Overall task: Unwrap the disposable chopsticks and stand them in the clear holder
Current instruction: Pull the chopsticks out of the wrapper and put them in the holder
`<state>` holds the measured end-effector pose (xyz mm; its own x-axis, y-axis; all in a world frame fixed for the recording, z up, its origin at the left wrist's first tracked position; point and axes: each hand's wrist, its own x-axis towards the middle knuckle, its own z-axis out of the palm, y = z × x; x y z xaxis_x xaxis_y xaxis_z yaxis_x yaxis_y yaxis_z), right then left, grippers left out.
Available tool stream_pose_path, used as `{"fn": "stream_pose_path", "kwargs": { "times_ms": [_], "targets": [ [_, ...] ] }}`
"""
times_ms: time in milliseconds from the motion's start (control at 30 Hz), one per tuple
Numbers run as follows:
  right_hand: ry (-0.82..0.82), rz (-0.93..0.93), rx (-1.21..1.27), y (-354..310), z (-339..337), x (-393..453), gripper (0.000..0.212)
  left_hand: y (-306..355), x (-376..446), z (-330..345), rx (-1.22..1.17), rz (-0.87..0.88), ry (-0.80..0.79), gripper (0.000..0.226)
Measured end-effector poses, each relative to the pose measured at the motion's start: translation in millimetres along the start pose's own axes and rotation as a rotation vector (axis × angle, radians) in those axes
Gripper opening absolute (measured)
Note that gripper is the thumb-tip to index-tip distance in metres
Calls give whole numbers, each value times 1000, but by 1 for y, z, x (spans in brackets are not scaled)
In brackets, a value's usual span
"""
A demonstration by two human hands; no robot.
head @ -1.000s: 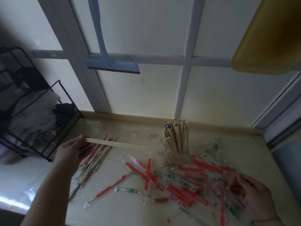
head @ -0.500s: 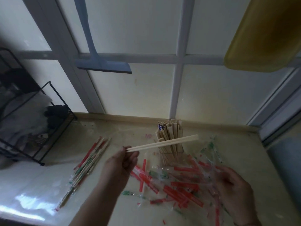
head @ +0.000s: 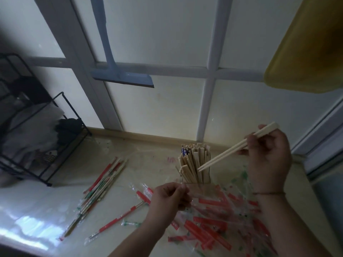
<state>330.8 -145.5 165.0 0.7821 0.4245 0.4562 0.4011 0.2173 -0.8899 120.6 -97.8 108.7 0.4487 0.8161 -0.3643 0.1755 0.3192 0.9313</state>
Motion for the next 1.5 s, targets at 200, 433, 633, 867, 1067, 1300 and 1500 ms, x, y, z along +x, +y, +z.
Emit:
{"fn": "stream_pose_path", "kwargs": {
  "times_ms": [200,433,633,867,1067,1300,1500],
  "targets": [
    [-382,-129,-330,52,45,-24,61,-10,27,-1,440,188,6,15],
    [-609,-311,-542,89,47,-64,41,-10,43,0,437,305,18,11],
    [-495,-285,-609,83,45,-72,53,-19,46,-18,409,344,-105,7],
    [-326,-625,-350,31,81,-109,27,-89,59,-142,918,249,236,23],
    [-691,-687,-280,38,151,-151,27,-147,57,-256,1199,-27,465,28],
    [-903,-589,-299,54,194,-171,31,-149,76,-289,1262,-5,502,34],
    [-1056,-579,-426,58,225,-176,26,-138,73,-298,1269,123,456,24]
  ]
}}
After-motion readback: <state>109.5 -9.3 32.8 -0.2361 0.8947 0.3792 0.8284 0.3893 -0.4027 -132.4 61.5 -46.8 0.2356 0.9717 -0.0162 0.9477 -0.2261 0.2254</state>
